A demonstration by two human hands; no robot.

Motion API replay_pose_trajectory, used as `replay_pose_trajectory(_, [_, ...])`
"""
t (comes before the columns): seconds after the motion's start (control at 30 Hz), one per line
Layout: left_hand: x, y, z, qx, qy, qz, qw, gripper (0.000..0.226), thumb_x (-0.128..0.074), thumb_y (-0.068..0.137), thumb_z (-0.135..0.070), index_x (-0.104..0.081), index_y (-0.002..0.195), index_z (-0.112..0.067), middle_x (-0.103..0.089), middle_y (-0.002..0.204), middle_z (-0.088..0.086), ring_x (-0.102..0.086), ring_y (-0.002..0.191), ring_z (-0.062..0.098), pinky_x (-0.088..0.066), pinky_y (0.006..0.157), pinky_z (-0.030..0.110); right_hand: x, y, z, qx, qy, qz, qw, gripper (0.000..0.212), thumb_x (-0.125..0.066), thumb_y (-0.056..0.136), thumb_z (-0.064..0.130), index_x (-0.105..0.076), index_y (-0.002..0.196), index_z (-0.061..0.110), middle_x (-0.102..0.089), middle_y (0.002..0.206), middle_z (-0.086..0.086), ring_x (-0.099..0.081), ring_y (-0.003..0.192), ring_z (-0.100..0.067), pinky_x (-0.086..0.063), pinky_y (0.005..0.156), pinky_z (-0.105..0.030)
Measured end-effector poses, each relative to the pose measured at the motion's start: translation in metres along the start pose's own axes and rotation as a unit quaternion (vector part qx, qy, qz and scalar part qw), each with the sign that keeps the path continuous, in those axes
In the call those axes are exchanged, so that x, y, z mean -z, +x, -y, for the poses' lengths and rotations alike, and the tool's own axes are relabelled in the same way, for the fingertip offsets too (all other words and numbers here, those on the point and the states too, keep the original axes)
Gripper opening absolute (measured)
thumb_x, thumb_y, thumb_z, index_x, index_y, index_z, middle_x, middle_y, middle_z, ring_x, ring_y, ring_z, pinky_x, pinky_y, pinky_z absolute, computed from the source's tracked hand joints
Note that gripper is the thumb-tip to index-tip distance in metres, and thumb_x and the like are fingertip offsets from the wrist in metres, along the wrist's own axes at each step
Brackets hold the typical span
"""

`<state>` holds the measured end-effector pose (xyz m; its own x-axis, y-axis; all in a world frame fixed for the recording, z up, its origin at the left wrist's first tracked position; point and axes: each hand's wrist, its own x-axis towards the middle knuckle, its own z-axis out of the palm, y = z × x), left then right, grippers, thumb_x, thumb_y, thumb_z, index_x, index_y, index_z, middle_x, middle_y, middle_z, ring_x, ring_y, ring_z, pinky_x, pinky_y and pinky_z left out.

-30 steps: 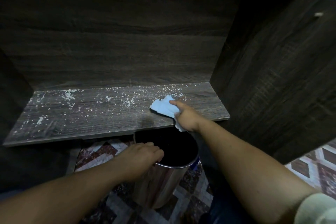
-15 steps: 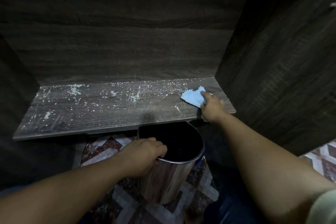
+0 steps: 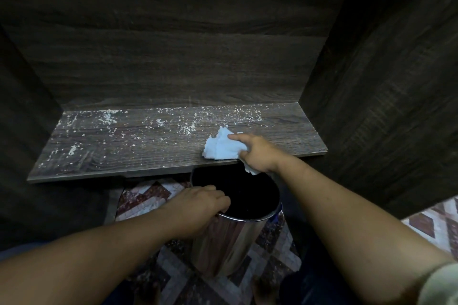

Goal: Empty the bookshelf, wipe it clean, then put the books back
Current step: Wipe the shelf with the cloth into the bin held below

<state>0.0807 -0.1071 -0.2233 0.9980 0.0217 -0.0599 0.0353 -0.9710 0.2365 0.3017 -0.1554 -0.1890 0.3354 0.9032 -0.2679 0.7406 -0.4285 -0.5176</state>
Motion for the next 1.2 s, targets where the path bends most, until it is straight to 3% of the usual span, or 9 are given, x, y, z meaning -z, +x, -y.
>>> replay_pose_trajectory(0.27, [0.002, -0.003, -0.002, -0.006, 0.03, -0.016, 0.999, 0.015, -0.055, 0.084, -0.013, -0.051, 0.097, -0.02, -0.057, 0.096, 0.0, -0.053, 0.092, 0.022, -0.047, 0.072, 0.036, 0.002, -0.018, 0.017, 0.012, 0.025, 0.05, 0.998, 0.054, -0.054, 0.094, 0.011, -0.048, 0.14, 0.036, -0.04, 0.151, 0.004, -0.043, 0.133, -0.017, -0.03, 0.098, -0.016])
replay_pose_trajectory(0.43, [0.006, -0.008, -0.003, 0.009, 0.04, -0.014, 0.999, 0.013, -0.049, 0.088, -0.015, -0.05, 0.101, -0.019, -0.057, 0.102, 0.001, -0.051, 0.099, 0.022, -0.046, 0.078, 0.038, 0.009, -0.025, 0.019, -0.016, 0.117, 0.066, 0.991, 0.047, -0.051, 0.091, 0.006, -0.06, 0.129, 0.031, -0.06, 0.126, 0.002, -0.056, 0.103, -0.013, -0.042, 0.085, -0.021])
replay_pose_trajectory(0.57, [0.006, -0.017, 0.003, 0.006, 0.037, -0.03, 0.999, 0.011, -0.051, 0.087, -0.015, -0.052, 0.098, -0.018, -0.057, 0.096, 0.001, -0.053, 0.094, 0.022, -0.046, 0.072, 0.037, 0.019, -0.023, 0.016, -0.039, 0.222, -0.012, 0.974, 0.044, -0.05, 0.09, -0.001, -0.062, 0.12, 0.029, -0.066, 0.108, -0.002, -0.06, 0.085, -0.013, -0.047, 0.072, -0.019])
replay_pose_trajectory(0.73, [0.005, -0.021, 0.006, 0.023, 0.035, -0.026, 0.999, 0.012, -0.048, 0.09, -0.014, -0.051, 0.1, -0.018, -0.056, 0.098, 0.0, -0.05, 0.094, 0.019, -0.043, 0.071, 0.036, 0.019, -0.014, 0.005, -0.076, 0.164, -0.113, 0.977, 0.049, -0.049, 0.093, 0.005, -0.051, 0.139, 0.022, -0.062, 0.106, -0.006, -0.054, 0.058, -0.011, -0.04, 0.044, -0.012])
replay_pose_trajectory(0.87, [0.004, -0.021, 0.007, 0.015, 0.047, -0.028, 0.998, 0.011, -0.051, 0.087, -0.014, -0.051, 0.097, -0.019, -0.056, 0.094, -0.001, -0.051, 0.091, 0.019, -0.04, 0.066, 0.034, -0.001, -0.01, 0.006, -0.058, 0.032, -0.078, 0.995, 0.05, -0.048, 0.095, 0.014, -0.047, 0.142, 0.032, -0.055, 0.135, -0.012, -0.06, 0.071, -0.018, -0.045, 0.06, -0.019])
replay_pose_trajectory(0.93, [0.006, -0.019, 0.005, 0.025, 0.047, -0.022, 0.998, 0.013, -0.05, 0.088, -0.015, -0.051, 0.1, -0.018, -0.056, 0.098, 0.0, -0.051, 0.095, 0.02, -0.04, 0.068, 0.035, -0.01, -0.009, 0.015, -0.02, 0.012, -0.062, 0.998, 0.051, -0.046, 0.096, 0.014, -0.044, 0.144, 0.031, -0.053, 0.138, -0.015, -0.063, 0.101, -0.031, -0.05, 0.084, -0.028])
replay_pose_trajectory(1.03, [0.008, -0.017, 0.001, 0.039, 0.051, -0.013, 0.998, 0.017, -0.05, 0.089, -0.014, -0.052, 0.106, -0.018, -0.055, 0.104, 0.001, -0.049, 0.1, 0.02, -0.04, 0.071, 0.037, -0.017, -0.011, 0.03, 0.021, -0.024, -0.029, 0.999, 0.051, -0.044, 0.098, 0.012, -0.042, 0.146, 0.027, -0.057, 0.133, -0.019, -0.052, 0.122, -0.034, -0.037, 0.106, -0.035])
replay_pose_trajectory(1.1, [0.008, -0.017, 0.0, 0.043, 0.054, -0.013, 0.998, 0.018, -0.05, 0.088, -0.014, -0.051, 0.106, -0.019, -0.055, 0.104, 0.0, -0.049, 0.101, 0.02, -0.038, 0.071, 0.035, -0.019, -0.011, 0.036, 0.033, -0.031, -0.016, 0.999, 0.051, -0.045, 0.097, 0.012, -0.043, 0.145, 0.03, -0.057, 0.134, -0.015, -0.054, 0.119, -0.034, -0.039, 0.104, -0.033])
replay_pose_trajectory(1.2, [0.006, -0.02, 0.0, 0.047, 0.05, -0.015, 0.998, 0.017, -0.05, 0.088, -0.013, -0.05, 0.103, -0.02, -0.054, 0.103, -0.001, -0.049, 0.1, 0.019, -0.035, 0.07, 0.033, -0.013, -0.013, 0.043, 0.027, -0.005, 0.015, 1.0, 0.049, -0.048, 0.094, 0.013, -0.05, 0.138, 0.033, -0.059, 0.115, -0.005, -0.067, 0.077, -0.024, -0.052, 0.065, -0.023])
